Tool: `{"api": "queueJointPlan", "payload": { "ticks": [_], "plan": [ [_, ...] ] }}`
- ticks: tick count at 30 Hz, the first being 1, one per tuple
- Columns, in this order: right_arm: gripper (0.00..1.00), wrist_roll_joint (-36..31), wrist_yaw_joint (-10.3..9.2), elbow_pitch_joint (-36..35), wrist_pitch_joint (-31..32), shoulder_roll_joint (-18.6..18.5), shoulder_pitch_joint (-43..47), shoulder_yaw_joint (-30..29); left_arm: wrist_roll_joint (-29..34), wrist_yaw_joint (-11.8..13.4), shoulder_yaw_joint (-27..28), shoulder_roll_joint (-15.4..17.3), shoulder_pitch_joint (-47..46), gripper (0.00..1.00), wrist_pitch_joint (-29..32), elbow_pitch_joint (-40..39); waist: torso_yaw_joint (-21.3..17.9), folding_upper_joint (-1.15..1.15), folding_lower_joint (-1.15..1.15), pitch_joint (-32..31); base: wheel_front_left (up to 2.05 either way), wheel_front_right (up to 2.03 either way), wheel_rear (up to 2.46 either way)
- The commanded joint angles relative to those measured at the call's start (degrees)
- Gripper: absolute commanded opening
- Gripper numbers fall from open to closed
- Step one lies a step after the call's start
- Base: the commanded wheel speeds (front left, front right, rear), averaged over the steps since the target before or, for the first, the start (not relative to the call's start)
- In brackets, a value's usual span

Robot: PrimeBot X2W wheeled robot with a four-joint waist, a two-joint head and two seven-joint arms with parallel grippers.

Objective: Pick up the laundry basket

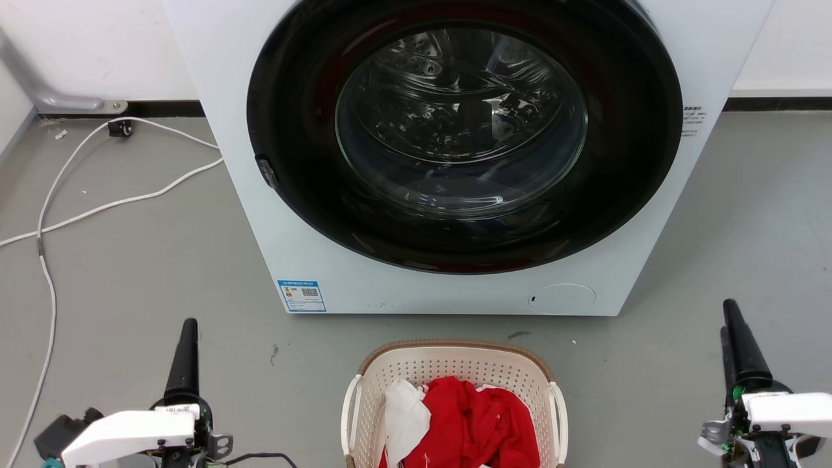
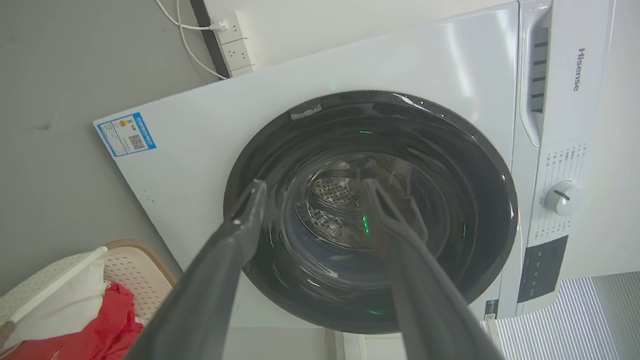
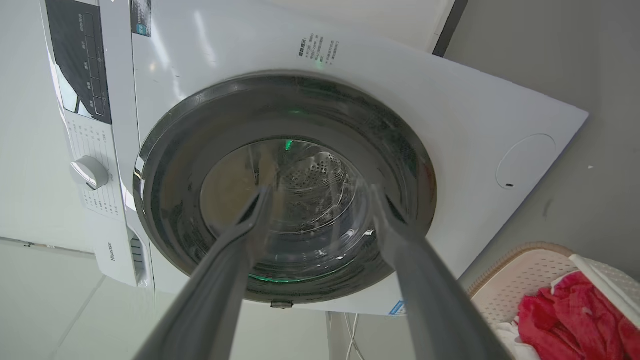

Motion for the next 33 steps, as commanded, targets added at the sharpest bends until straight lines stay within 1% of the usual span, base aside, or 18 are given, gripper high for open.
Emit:
{"api": "queueJointPlan", "payload": {
  "ticks": [1, 8, 11, 16, 24, 26, 28, 33],
  "plan": [
    [1.00, -3.27, 0.10, -1.99, -0.66, -0.22, -1.65, -0.59, 2.88, 0.22, 0.41, 0.22, -0.62, 1.00, -0.72, -2.14, 0.00, 0.00, 0.00, 0.06, 0.00, 0.00, 0.00],
    [1.00, -17.01, 0.10, -7.48, -2.14, -0.23, -1.85, -0.10, 13.48, 1.80, 0.01, 0.25, -0.48, 1.00, -2.20, -8.47, -0.02, 0.00, 0.00, 0.27, 0.00, 0.00, 0.00],
    [1.00, -22.33, 0.10, -9.47, -2.75, -0.23, -1.81, 0.19, 18.20, 2.98, -1.19, 0.25, 0.06, 1.00, -2.79, -10.91, -0.06, 0.00, 0.00, 0.33, 0.00, 0.00, 0.00],
    [1.00, -29.96, 0.11, -12.34, -3.73, -0.24, -1.64, 1.10, 26.31, 4.02, -3.78, 0.27, 0.63, 1.00, -3.76, -14.44, -0.14, 0.00, 0.00, 0.40, 0.00, 0.00, 0.00],
    [1.00, -40.16, 0.11, -15.06, -5.19, -0.24, -0.66, 2.62, 38.72, 3.93, -8.39, 0.31, 1.25, 1.00, -5.24, -17.46, -0.24, 0.00, 0.00, 0.54, 0.00, 0.00, 0.00],
    [1.00, -42.45, 0.11, -15.51, -5.53, -0.25, -0.45, 2.85, 41.56, 3.85, -9.89, 0.78, 1.13, 1.00, -5.59, -18.09, -0.26, 0.00, 0.00, 0.61, 0.00, 0.00, 0.00],
    [1.00, -44.50, 0.12, -15.77, -5.90, -0.25, -0.22, 3.13, 43.95, 4.51, -11.40, 1.41, 0.91, 1.00, -5.89, -18.88, -0.27, 0.00, 0.00, 0.71, 0.00, 0.00, 0.00],
    [1.00, -48.32, 0.12, -15.89, -6.69, -0.25, 0.30, 3.84, 48.32, 7.56, -14.75, 3.15, 0.81, 1.00, -6.72, -20.11, -0.33, 0.00, 0.00, 0.88, 0.00, 0.00, 0.00]
  ]
}}
